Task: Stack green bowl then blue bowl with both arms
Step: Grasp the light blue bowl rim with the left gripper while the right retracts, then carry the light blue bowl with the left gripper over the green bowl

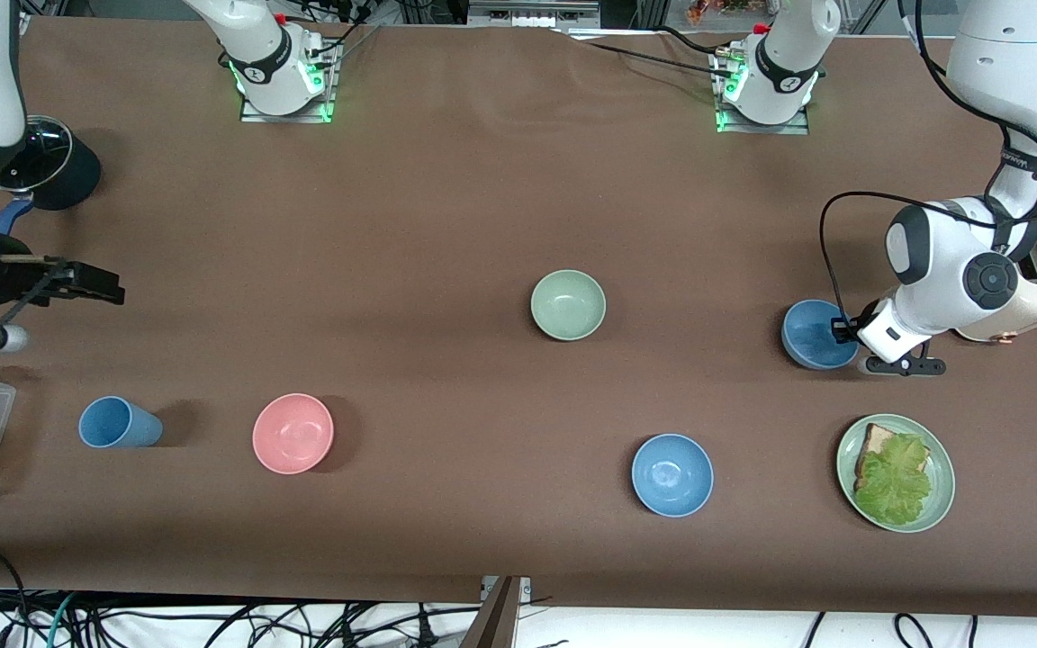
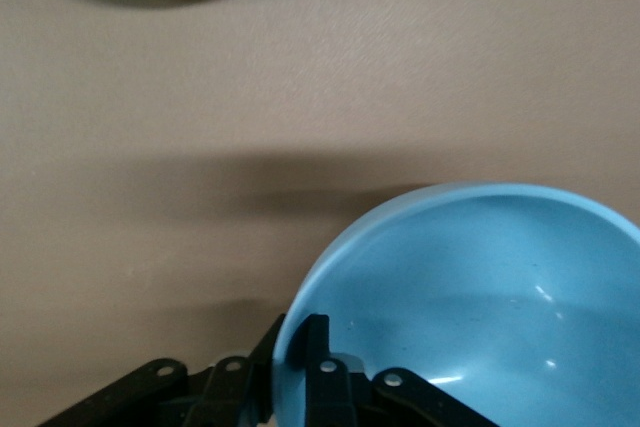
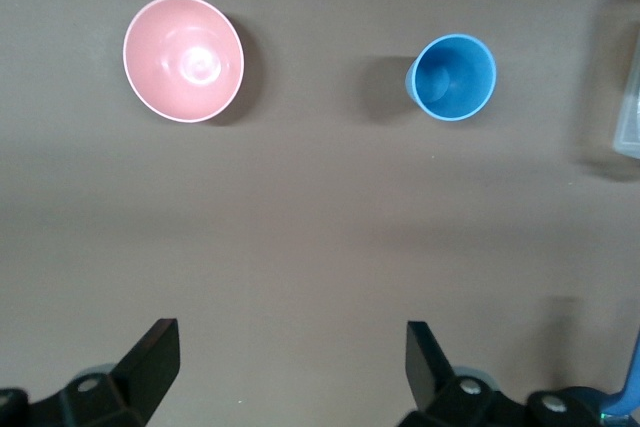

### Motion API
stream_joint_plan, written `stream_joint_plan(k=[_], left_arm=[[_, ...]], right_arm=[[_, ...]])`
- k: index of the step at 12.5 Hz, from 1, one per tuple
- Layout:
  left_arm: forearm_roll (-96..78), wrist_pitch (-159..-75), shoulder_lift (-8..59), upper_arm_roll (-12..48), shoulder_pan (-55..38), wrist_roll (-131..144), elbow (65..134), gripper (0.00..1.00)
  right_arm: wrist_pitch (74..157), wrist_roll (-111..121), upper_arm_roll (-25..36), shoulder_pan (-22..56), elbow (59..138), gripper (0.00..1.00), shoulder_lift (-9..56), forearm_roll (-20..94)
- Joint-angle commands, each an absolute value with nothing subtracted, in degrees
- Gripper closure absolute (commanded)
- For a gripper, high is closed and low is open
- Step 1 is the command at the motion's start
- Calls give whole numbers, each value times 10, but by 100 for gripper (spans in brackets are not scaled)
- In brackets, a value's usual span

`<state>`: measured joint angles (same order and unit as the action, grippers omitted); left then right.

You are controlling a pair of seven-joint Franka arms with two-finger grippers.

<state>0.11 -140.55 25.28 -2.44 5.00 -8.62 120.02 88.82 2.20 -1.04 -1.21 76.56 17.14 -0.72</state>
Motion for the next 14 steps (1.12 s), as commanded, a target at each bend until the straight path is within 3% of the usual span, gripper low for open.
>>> stream_joint_plan(k=[1, 8, 14], left_arm=[[2, -1377, 229, -23, 48, -97, 1201, 100], [-171, -1143, 136, 61, 38, -95, 1146, 100], [-257, -1158, 165, 148, -65, 33, 1122, 100]], right_arm=[[884, 33, -10, -16, 787, 0, 131, -16], [884, 49, 0, -16, 827, 0, 107, -55], [883, 49, -1, -12, 809, 0, 120, -57]])
